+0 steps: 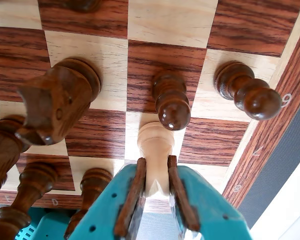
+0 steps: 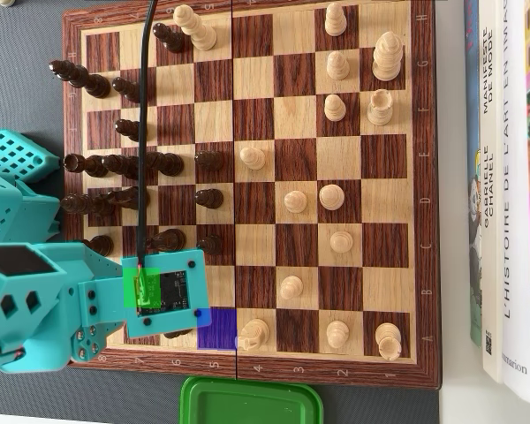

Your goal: Play chess

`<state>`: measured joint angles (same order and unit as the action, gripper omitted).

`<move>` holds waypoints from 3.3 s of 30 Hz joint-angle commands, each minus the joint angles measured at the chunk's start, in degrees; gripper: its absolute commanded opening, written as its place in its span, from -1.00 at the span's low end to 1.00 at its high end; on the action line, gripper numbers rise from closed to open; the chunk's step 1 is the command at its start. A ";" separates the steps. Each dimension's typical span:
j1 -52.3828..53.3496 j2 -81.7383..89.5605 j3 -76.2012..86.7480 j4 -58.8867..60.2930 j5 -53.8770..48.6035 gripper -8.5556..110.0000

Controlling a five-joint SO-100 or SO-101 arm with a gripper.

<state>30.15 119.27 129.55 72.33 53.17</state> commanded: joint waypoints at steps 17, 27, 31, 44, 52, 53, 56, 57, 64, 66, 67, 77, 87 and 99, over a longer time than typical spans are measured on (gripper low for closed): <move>-1.05 0.35 -0.35 0.18 -0.53 -0.67; -1.05 0.70 -0.70 0.44 -0.44 -0.66; -1.05 0.70 -1.58 0.70 -0.53 -0.61; -3.08 0.79 -1.76 0.79 0.00 -0.60; -3.34 0.79 -3.87 2.46 0.00 -0.60; -3.08 0.79 -4.66 3.43 0.00 -0.60; -2.99 0.79 -6.42 4.31 0.00 -0.60; -2.99 0.79 -6.86 4.31 0.00 -0.60; -2.99 0.88 -8.17 4.39 -0.09 -0.60; -3.08 0.88 -9.67 5.19 -0.09 -0.60; -2.90 0.88 -10.72 6.06 -0.09 -0.60; -1.32 0.97 -20.39 12.92 -0.09 -0.60; -1.76 10.02 -22.85 15.21 0.09 -0.78; -15.03 18.28 -23.29 14.33 17.75 -0.80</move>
<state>17.23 135.62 109.07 87.19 66.45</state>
